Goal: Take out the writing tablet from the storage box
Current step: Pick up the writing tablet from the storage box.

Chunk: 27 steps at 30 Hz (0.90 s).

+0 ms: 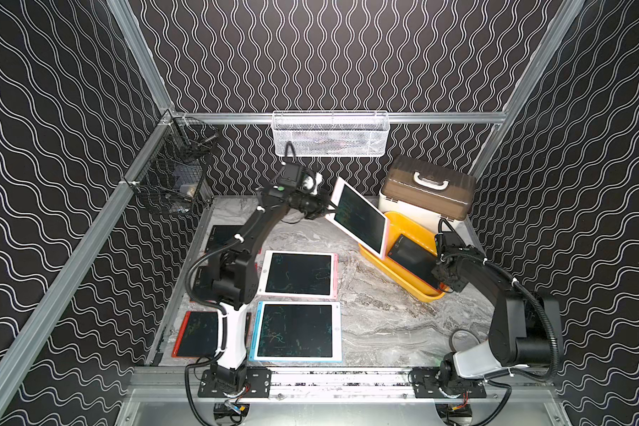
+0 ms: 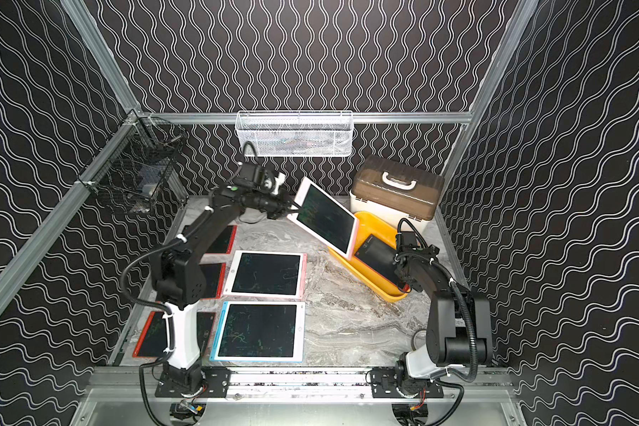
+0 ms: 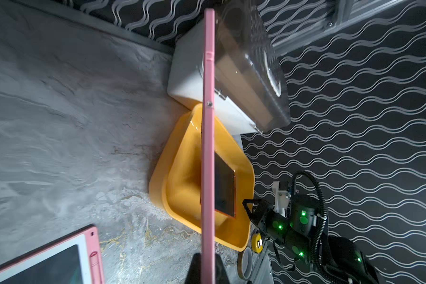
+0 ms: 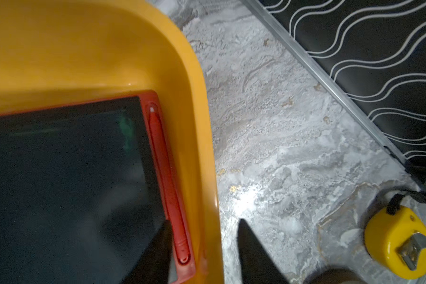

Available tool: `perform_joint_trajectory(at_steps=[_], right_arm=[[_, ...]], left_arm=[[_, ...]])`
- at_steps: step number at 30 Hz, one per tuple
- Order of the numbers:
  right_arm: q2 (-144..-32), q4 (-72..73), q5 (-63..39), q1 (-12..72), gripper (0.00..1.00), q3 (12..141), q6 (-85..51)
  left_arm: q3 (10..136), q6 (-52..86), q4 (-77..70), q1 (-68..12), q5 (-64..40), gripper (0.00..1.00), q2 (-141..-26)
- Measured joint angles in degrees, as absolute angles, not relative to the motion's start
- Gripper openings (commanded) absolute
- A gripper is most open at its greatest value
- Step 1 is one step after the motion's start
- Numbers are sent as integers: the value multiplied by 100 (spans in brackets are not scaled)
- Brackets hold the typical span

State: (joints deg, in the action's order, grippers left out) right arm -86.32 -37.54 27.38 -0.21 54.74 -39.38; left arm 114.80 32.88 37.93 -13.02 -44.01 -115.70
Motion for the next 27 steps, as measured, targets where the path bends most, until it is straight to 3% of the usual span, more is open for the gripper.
perform_joint_trajectory(at_steps=[9, 15, 20, 27], right_arm=[[-7644, -3800, 2029, -21, 84, 6173, -3785], [-7616, -2558, -462, -14, 87, 6246, -3494], [-8353, -1035, -2753, 8, 87, 6353, -3732], [-9389, 687, -4724, 403, 85, 6694, -4429]], left_arm=[[11002, 3297, 3752, -276, -4722, 0, -10949], [10294, 3487, 3498, 80, -5089, 0, -10501], [9642, 3719, 3133, 395, -5441, 0, -10167], [8986, 3955, 2633, 541, -5918, 0, -9896]])
